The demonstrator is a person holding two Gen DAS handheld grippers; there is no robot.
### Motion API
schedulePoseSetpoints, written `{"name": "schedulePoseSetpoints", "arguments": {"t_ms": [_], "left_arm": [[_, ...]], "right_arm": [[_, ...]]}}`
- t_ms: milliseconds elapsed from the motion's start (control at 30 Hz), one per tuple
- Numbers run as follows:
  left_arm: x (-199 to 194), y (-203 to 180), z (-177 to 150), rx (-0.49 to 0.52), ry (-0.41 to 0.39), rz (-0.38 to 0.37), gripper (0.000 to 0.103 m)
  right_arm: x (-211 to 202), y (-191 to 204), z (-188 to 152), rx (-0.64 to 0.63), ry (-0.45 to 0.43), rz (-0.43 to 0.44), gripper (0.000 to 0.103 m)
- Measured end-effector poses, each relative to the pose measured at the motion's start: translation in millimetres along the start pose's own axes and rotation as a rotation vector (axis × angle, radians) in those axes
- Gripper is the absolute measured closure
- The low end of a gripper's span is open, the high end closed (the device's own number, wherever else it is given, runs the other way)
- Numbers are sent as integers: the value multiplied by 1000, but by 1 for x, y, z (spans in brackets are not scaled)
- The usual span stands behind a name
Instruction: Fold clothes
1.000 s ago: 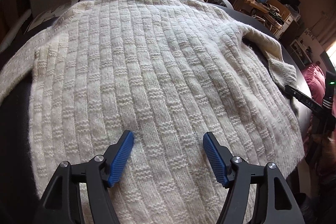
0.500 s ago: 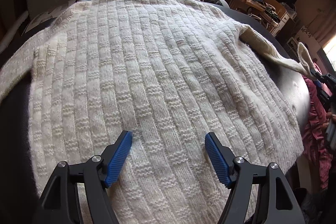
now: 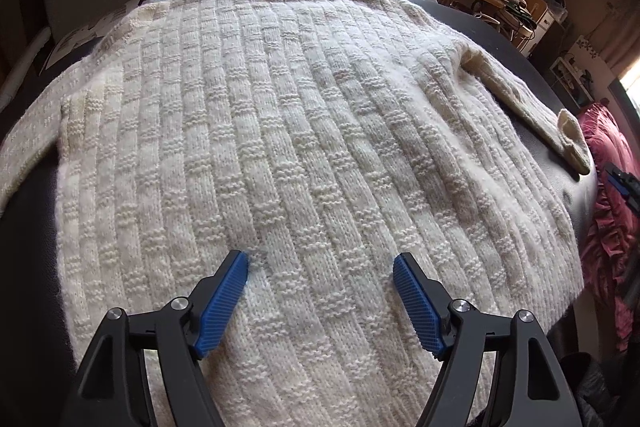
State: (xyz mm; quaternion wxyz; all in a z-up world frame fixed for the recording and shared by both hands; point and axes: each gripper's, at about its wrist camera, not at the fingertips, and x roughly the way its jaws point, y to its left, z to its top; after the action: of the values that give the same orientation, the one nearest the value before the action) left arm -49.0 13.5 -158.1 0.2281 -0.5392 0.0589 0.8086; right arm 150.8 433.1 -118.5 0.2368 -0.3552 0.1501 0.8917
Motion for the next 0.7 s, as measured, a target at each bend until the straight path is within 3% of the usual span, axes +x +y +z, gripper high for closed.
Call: {"name": "schedulePoseSetpoints", "arguments": {"t_ms": [100,167,267,333,500,600,700], "left_arm": [[2,-3,-1,8,1,15,25],[3,-6,-1,13,1,28,24],[4,-8,-1,10,2,43,23],[5,-8,-1,4,2,47,23],[9,-14,0,17,4,68,20],[10,-16,-1,24,3,77,18],[12,-17,0,19,5,73,15]], "right_arm": [[-7,55,-11,-345,-37,-137,63],[1,81,-19,-493,-69,-190,63],[23,96,-24,-557,-36,-130,63],[38,102,-28,-602,-37,-147,63],[67,94,-18,-536,-3,-119,64],[74,77,-3,-407,13,-31,65],[72,54,3,-224,41,58,89]]}}
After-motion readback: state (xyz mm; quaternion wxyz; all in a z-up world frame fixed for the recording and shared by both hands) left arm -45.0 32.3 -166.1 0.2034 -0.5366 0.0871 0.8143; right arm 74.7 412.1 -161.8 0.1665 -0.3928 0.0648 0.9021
